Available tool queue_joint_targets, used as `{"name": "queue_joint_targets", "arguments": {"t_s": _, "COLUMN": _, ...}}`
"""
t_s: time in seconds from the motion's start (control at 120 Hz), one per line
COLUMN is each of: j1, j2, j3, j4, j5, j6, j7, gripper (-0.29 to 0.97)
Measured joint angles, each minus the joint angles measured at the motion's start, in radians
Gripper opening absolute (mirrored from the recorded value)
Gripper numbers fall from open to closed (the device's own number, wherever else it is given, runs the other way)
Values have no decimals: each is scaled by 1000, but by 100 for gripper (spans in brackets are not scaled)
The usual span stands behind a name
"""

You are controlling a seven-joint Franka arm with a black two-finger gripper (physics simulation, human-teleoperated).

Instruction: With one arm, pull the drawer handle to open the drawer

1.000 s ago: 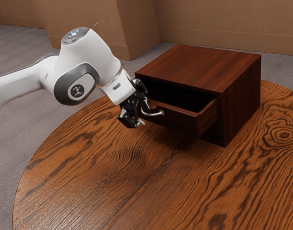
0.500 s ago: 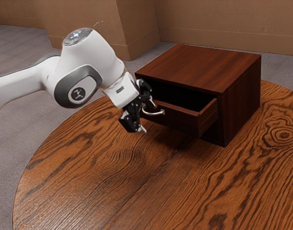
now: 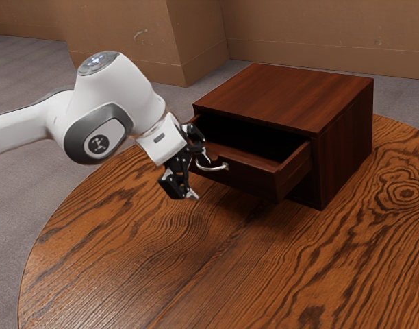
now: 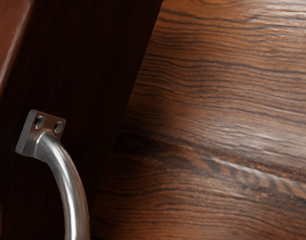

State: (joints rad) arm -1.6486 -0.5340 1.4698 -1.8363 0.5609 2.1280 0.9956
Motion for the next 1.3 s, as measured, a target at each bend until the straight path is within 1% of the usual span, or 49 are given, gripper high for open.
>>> {"name": "queue_joint_targets", "arguments": {"t_s": 0.067, "j1": 7, "j2": 0, "j3": -7, "j4": -15, "j5": -2, "j6": 5, "j7": -2, "gripper": 66}}
{"name": "queue_joint_targets", "arguments": {"t_s": 0.1, "j1": 14, "j2": 0, "j3": -11, "j4": -25, "j5": -2, "j6": 9, "j7": -4, "gripper": 69}}
{"name": "queue_joint_targets", "arguments": {"t_s": 0.233, "j1": 64, "j2": -3, "j3": -51, "j4": -53, "j5": -4, "j6": 22, "j7": -8, "gripper": 67}}
{"name": "queue_joint_targets", "arguments": {"t_s": 0.533, "j1": 246, "j2": -6, "j3": -213, "j4": -147, "j5": -21, "j6": 36, "j7": -17, "gripper": 67}}
{"name": "queue_joint_targets", "arguments": {"t_s": 0.567, "j1": 257, "j2": -6, "j3": -222, "j4": -157, "j5": -22, "j6": 37, "j7": -18, "gripper": 69}}
{"name": "queue_joint_targets", "arguments": {"t_s": 0.692, "j1": 279, "j2": -7, "j3": -240, "j4": -177, "j5": -26, "j6": 44, "j7": -22, "gripper": 68}}
{"name": "queue_joint_targets", "arguments": {"t_s": 0.75, "j1": 309, "j2": -15, "j3": -266, "j4": -191, "j5": -27, "j6": 46, "j7": -23, "gripper": 66}}
{"name": "queue_joint_targets", "arguments": {"t_s": 0.95, "j1": 374, "j2": -30, "j3": -314, "j4": -232, "j5": -28, "j6": 50, "j7": -29, "gripper": 69}}
{"name": "queue_joint_targets", "arguments": {"t_s": 1.017, "j1": 404, "j2": -33, "j3": -334, "j4": -244, "j5": -29, "j6": 50, "j7": -31, "gripper": 68}}
{"name": "queue_joint_targets", "arguments": {"t_s": 1.075, "j1": 425, "j2": -37, "j3": -351, "j4": -256, "j5": -29, "j6": 51, "j7": -33, "gripper": 66}}
{"name": "queue_joint_targets", "arguments": {"t_s": 1.117, "j1": 441, "j2": -41, "j3": -364, "j4": -266, "j5": -27, "j6": 52, "j7": -34, "gripper": 67}}
{"name": "queue_joint_targets", "arguments": {"t_s": 1.142, "j1": 454, "j2": -44, "j3": -377, "j4": -272, "j5": -25, "j6": 53, "j7": -35, "gripper": 62}}
{"name": "queue_joint_targets", "arguments": {"t_s": 1.183, "j1": 468, "j2": -46, "j3": -395, "j4": -276, "j5": -26, "j6": 53, "j7": -37, "gripper": 49}}
{"name": "queue_joint_targets", "arguments": {"t_s": 1.192, "j1": 473, "j2": -47, "j3": -407, "j4": -270, "j5": -27, "j6": 53, "j7": -37, "gripper": 44}}
{"name": "queue_joint_targets", "arguments": {"t_s": 1.2, "j1": 477, "j2": -48, "j3": -418, "j4": -265, "j5": -27, "j6": 53, "j7": -37, "gripper": 37}}
{"name": "queue_joint_targets", "arguments": {"t_s": 1.208, "j1": 486, "j2": -48, "j3": -440, "j4": -252, "j5": -27, "j6": 52, "j7": -38, "gripper": 35}}
{"name": "queue_joint_targets", "arguments": {"t_s": 1.233, "j1": 512, "j2": -51, "j3": -517, "j4": -204, "j5": -26, "j6": 44, "j7": -39, "gripper": 39}}
{"name": "queue_joint_targets", "arguments": {"t_s": 1.275, "j1": 565, "j2": -55, "j3": -712, "j4": -77, "j5": -27, "j6": -3, "j7": -43, "gripper": 46}}
{"name": "queue_joint_targets", "arguments": {"t_s": 1.3, "j1": 586, "j2": -57, "j3": -812, "j4": -28, "j5": -28, "j6": -41, "j7": -48, "gripper": 49}}
